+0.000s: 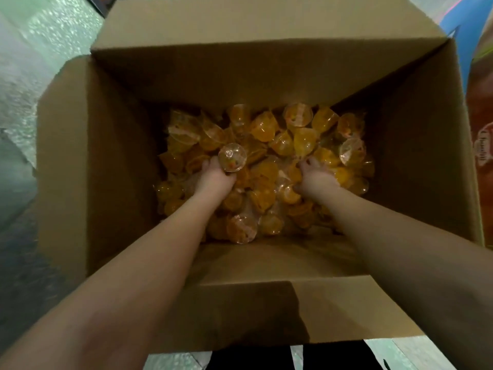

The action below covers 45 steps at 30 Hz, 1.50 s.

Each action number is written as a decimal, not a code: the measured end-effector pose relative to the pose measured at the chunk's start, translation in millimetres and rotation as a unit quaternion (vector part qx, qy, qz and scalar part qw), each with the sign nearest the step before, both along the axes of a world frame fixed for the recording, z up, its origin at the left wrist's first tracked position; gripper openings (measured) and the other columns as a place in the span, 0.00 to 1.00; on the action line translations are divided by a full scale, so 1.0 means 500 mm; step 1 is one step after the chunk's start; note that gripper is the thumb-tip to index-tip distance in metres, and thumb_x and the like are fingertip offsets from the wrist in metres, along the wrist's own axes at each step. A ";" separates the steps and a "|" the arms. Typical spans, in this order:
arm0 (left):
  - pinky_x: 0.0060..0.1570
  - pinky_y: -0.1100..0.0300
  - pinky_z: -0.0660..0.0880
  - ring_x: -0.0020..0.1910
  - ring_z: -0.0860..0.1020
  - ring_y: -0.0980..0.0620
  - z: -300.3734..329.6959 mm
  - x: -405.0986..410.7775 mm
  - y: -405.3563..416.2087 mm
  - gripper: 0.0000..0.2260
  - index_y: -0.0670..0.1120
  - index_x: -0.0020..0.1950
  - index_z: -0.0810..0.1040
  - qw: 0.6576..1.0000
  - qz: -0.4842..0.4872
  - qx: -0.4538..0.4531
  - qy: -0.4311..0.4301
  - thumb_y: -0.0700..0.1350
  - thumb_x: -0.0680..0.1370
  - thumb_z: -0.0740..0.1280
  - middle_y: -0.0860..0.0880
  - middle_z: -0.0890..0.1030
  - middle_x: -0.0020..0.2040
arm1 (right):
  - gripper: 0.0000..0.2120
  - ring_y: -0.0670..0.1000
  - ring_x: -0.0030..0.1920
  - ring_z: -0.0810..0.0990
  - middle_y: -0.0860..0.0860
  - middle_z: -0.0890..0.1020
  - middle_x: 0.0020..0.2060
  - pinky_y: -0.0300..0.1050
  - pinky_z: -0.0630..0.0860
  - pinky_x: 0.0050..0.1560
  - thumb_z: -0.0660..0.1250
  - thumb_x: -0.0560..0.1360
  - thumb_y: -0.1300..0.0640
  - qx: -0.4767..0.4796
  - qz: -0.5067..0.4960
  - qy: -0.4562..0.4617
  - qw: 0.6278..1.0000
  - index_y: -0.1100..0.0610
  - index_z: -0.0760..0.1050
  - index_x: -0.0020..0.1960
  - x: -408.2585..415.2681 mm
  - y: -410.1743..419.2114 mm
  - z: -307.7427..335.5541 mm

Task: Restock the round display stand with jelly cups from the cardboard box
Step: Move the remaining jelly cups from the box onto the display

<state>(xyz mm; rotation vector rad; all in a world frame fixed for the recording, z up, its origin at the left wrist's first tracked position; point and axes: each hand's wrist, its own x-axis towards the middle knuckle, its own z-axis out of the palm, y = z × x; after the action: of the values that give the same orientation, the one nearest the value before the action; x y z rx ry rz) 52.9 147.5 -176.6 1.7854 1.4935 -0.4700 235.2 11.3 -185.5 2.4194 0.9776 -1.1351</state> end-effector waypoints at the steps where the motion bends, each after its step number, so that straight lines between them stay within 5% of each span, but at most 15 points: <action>1: 0.68 0.48 0.66 0.72 0.66 0.40 -0.010 0.018 0.002 0.32 0.46 0.77 0.60 0.999 0.034 -0.007 -0.010 0.54 0.78 0.69 0.43 0.62 0.75 | 0.36 0.61 0.74 0.61 0.54 0.57 0.76 0.59 0.68 0.71 0.69 0.77 0.49 0.003 -0.007 -0.012 1.000 0.51 0.54 0.79 -0.001 0.004 -0.007; 4: 0.70 0.47 0.65 0.75 0.62 0.41 -0.039 0.059 0.005 0.38 0.45 0.79 0.55 0.993 0.113 -0.023 -0.027 0.54 0.76 0.71 0.44 0.59 0.77 | 0.39 0.60 0.75 0.60 0.54 0.56 0.75 0.58 0.69 0.70 0.70 0.76 0.49 0.022 -0.047 -0.041 0.998 0.50 0.52 0.79 -0.002 0.009 -0.026; 10: 0.72 0.50 0.62 0.76 0.58 0.42 -0.083 0.091 0.001 0.44 0.42 0.80 0.51 0.992 0.125 0.010 0.004 0.58 0.74 0.72 0.43 0.58 0.77 | 0.37 0.61 0.73 0.63 0.56 0.58 0.74 0.57 0.72 0.64 0.66 0.77 0.40 0.013 -0.049 -0.071 0.996 0.51 0.53 0.78 0.005 0.023 -0.054; 17: 0.68 0.50 0.66 0.72 0.64 0.42 -0.098 0.095 0.006 0.37 0.41 0.75 0.60 0.990 0.128 0.050 0.003 0.55 0.74 0.74 0.43 0.64 0.73 | 0.28 0.63 0.67 0.70 0.60 0.66 0.70 0.57 0.77 0.52 0.65 0.81 0.55 -0.033 -0.068 -0.076 0.994 0.48 0.57 0.76 -0.002 0.055 -0.072; 23: 0.70 0.49 0.64 0.73 0.64 0.43 -0.074 0.085 -0.005 0.39 0.40 0.75 0.61 0.989 0.121 0.088 0.019 0.57 0.72 0.73 0.42 0.65 0.74 | 0.28 0.63 0.62 0.75 0.59 0.73 0.64 0.57 0.78 0.55 0.62 0.81 0.60 0.013 -0.105 -0.053 0.993 0.48 0.57 0.77 0.019 0.031 -0.064; 30: 0.71 0.47 0.62 0.75 0.61 0.42 0.024 0.039 -0.060 0.43 0.41 0.78 0.58 0.980 0.156 0.111 -0.045 0.58 0.72 0.73 0.41 0.62 0.76 | 0.25 0.57 0.58 0.79 0.56 0.76 0.64 0.53 0.79 0.57 0.64 0.80 0.50 0.135 -0.215 0.027 0.967 0.49 0.63 0.76 0.050 -0.042 0.071; 33: 0.69 0.47 0.66 0.73 0.64 0.43 0.103 0.044 -0.095 0.41 0.43 0.78 0.58 0.981 0.140 0.102 -0.084 0.59 0.73 0.72 0.43 0.64 0.75 | 0.20 0.49 0.49 0.81 0.52 0.77 0.59 0.44 0.81 0.46 0.66 0.80 0.47 0.228 -0.358 0.158 0.892 0.47 0.68 0.70 0.062 -0.104 0.156; 36: 0.65 0.49 0.70 0.69 0.68 0.45 0.192 0.063 -0.152 0.39 0.45 0.77 0.60 0.985 0.083 0.087 -0.126 0.58 0.73 0.72 0.46 0.66 0.71 | 0.14 0.51 0.52 0.84 0.54 0.78 0.62 0.41 0.80 0.48 0.65 0.80 0.51 0.312 -0.512 0.340 0.724 0.50 0.71 0.65 0.067 -0.186 0.227; 39: 0.63 0.54 0.72 0.68 0.69 0.48 0.278 0.099 -0.225 0.37 0.47 0.77 0.60 0.988 0.007 0.068 -0.141 0.58 0.74 0.72 0.49 0.66 0.70 | 0.18 0.53 0.59 0.82 0.57 0.79 0.64 0.44 0.80 0.56 0.65 0.78 0.53 0.374 -0.553 0.457 0.589 0.52 0.70 0.67 0.077 -0.285 0.271; 43: 0.65 0.53 0.73 0.68 0.68 0.51 0.372 0.166 -0.339 0.38 0.50 0.78 0.58 0.980 -0.098 0.044 -0.166 0.59 0.74 0.72 0.51 0.65 0.70 | 0.38 0.56 0.62 0.80 0.55 0.80 0.63 0.48 0.78 0.62 0.78 0.68 0.52 0.403 -0.519 0.521 0.545 0.51 0.66 0.74 0.096 -0.416 0.316; 45: 0.66 0.53 0.72 0.69 0.67 0.51 0.404 0.201 -0.398 0.38 0.51 0.78 0.57 0.975 -0.148 0.034 -0.162 0.57 0.74 0.72 0.51 0.64 0.71 | 0.36 0.54 0.57 0.82 0.55 0.81 0.58 0.47 0.79 0.59 0.78 0.67 0.57 0.414 -0.514 0.512 0.551 0.51 0.69 0.71 0.106 -0.478 0.346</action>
<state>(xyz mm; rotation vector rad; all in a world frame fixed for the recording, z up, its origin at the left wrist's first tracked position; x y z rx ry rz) 153.4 -51.4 25.2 2.0382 1.0368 -0.2565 288.1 -227.5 -12.6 2.9440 -0.0367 -3.4540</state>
